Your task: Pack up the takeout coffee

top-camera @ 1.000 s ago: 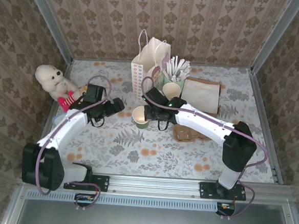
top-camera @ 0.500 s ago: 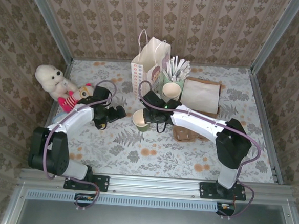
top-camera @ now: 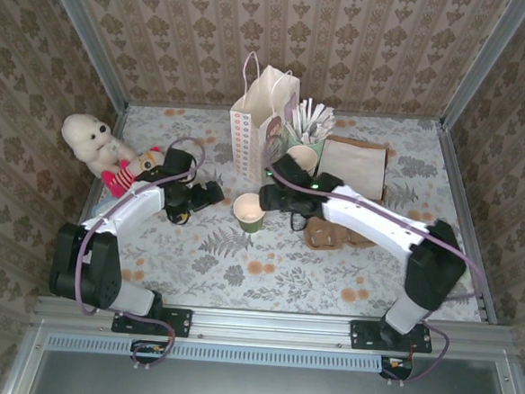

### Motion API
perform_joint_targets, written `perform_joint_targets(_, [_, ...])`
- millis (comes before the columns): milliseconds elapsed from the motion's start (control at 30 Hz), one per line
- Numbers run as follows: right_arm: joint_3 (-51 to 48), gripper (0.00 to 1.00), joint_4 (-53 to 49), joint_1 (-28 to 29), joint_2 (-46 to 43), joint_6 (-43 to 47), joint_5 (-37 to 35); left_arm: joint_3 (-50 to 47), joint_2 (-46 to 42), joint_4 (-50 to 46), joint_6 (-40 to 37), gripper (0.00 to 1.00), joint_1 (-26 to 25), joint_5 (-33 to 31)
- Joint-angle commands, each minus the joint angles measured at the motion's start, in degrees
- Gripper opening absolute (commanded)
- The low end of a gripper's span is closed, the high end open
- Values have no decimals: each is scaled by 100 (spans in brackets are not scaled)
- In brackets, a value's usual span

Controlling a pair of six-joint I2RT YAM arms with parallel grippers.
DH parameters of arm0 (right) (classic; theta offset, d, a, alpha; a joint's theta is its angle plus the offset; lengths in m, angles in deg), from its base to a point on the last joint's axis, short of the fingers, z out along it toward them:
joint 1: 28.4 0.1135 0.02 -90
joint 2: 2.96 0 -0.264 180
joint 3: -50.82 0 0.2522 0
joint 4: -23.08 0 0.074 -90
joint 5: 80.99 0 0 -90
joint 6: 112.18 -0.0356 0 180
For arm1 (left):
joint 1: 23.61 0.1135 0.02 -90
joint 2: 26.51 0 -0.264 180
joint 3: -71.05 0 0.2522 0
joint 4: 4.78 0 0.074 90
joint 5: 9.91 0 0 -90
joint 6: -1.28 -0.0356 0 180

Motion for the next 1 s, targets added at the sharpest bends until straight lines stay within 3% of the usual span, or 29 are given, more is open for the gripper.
perform_joint_targets(0, [-713,69,-256,-529,-817,-84,-311,-99,-340,306,-181,100,-33,342])
perform_joint_targets(167, [-1657,64,106,-2133,-1163,316,755,-153,-640,564,-285,100,-25,346])
perform_joint_targets(267, [-1631,62,293,-2490,-851,909,1420,-324,-796,1004,-184,100,-34,536])
perform_joint_targets(367, [-1313,60,255,-2525,-322,1294,1597,-453,-839,1225,-63,100,-49,584])
perform_joint_targets(533, [-1028,57,497,-2497,307,1122,1381,-459,-772,1228,2,100,-51,544])
perform_joint_targets(667, [-952,49,587,-2454,570,980,936,-477,-754,1228,12,100,-55,516])
perform_joint_targets(967, [-855,38,797,-2344,949,1026,938,-463,-659,1216,-9,100,-56,487])
